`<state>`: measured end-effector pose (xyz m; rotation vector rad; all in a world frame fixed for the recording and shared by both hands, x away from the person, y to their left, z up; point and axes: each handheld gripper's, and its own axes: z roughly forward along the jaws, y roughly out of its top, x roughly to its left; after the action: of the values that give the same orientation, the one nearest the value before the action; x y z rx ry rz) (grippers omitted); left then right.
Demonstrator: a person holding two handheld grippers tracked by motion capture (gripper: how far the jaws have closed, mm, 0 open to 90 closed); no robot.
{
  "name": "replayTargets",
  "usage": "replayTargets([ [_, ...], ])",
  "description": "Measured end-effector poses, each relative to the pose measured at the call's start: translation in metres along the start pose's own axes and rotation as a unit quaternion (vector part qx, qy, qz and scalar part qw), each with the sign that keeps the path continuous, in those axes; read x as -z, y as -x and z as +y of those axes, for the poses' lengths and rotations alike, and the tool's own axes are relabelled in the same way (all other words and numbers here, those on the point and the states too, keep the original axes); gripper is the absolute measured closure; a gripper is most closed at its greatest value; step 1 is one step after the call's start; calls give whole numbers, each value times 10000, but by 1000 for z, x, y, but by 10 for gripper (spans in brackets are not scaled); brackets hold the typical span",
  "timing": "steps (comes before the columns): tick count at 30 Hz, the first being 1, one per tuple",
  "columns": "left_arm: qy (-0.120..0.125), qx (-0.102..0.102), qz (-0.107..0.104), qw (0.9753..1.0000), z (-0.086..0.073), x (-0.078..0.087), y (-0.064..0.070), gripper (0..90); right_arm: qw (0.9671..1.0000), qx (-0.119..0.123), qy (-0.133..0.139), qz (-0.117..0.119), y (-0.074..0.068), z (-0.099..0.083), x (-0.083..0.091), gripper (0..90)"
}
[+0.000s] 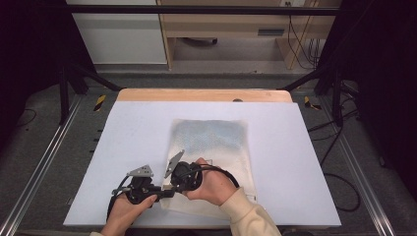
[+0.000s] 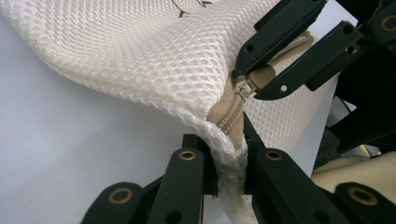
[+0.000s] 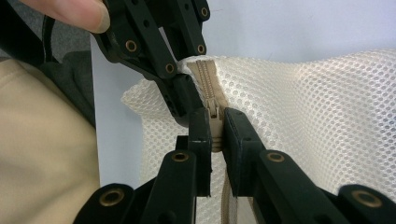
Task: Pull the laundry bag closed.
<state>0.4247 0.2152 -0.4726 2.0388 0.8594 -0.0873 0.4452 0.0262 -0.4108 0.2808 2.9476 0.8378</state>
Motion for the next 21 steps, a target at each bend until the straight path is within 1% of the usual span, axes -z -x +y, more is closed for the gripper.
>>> replayTargets([
  [2, 8, -10, 22, 10000, 0, 0, 0, 840, 10000, 28, 25, 24, 1, -1, 0, 820],
  [5, 13, -30, 29, 10000, 0, 0, 1, 840, 10000, -38, 46, 29, 1, -1, 0, 820],
  [21, 54, -113, 75, 9999, 0, -4, 4, 840, 9999, -93, 97, 105, 3, -7, 2, 820],
])
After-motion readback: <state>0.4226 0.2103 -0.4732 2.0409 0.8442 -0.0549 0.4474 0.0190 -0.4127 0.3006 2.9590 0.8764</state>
